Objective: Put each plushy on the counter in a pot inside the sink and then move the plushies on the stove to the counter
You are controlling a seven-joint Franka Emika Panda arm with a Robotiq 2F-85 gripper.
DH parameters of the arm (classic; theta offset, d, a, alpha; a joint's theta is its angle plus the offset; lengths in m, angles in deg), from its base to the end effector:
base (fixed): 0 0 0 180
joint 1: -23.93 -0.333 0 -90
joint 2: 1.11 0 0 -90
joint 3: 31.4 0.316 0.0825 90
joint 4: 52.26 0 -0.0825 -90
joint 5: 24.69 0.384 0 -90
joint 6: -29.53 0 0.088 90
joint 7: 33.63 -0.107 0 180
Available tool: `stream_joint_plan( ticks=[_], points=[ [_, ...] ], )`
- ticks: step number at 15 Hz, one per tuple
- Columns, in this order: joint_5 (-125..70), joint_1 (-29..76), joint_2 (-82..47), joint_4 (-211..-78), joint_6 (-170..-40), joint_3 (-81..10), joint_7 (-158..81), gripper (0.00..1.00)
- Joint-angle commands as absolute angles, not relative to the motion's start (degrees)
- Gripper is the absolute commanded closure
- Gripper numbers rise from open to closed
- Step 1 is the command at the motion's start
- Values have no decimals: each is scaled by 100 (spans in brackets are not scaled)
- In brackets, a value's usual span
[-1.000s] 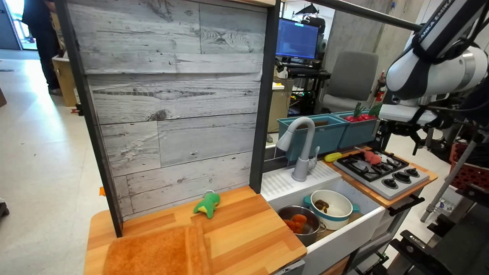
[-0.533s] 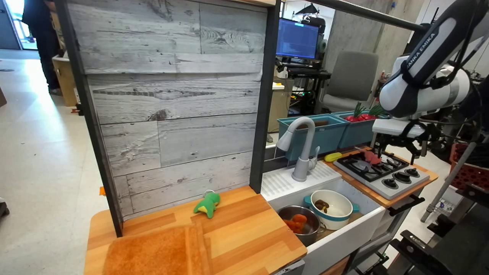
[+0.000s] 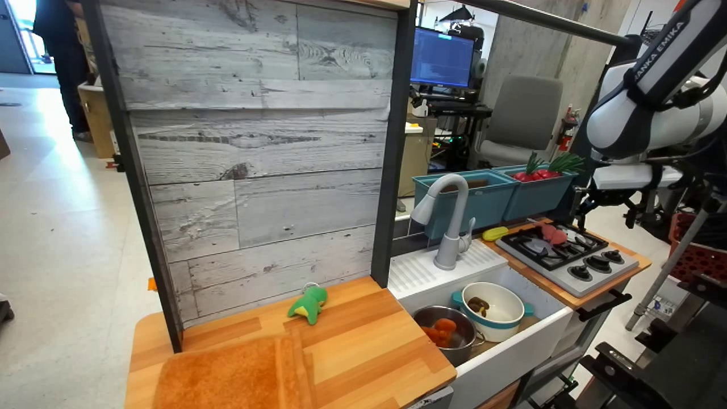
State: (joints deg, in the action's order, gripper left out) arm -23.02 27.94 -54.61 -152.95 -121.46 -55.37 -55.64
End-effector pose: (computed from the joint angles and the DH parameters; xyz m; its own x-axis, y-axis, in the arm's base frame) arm 0.5758 -0.2910 0.0759 0.7449 -0.6573 0.1143 -0.6577 -0.6945 0.2918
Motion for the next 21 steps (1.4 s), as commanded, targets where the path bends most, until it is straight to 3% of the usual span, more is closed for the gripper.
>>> stream_joint_plan(
  ticks=[1,8,17,18,19,21],
  points=[
    [-2636,3172,-5091,-15406,-12065,-5195,-4488,0],
    [-2718,3290,-4979,-15354,-11774,-4954,-3901,0],
    [-2545,3458,-6348,-14276,-13269,-4837,-4066,0],
    [-2538,3496,-6467,-14138,-13320,-4814,-4043,7],
    [-2527,3529,-6570,-14022,-13372,-4799,-4032,28],
    [-2483,3627,-6702,-13808,-13383,-4719,-4002,33]
  ],
)
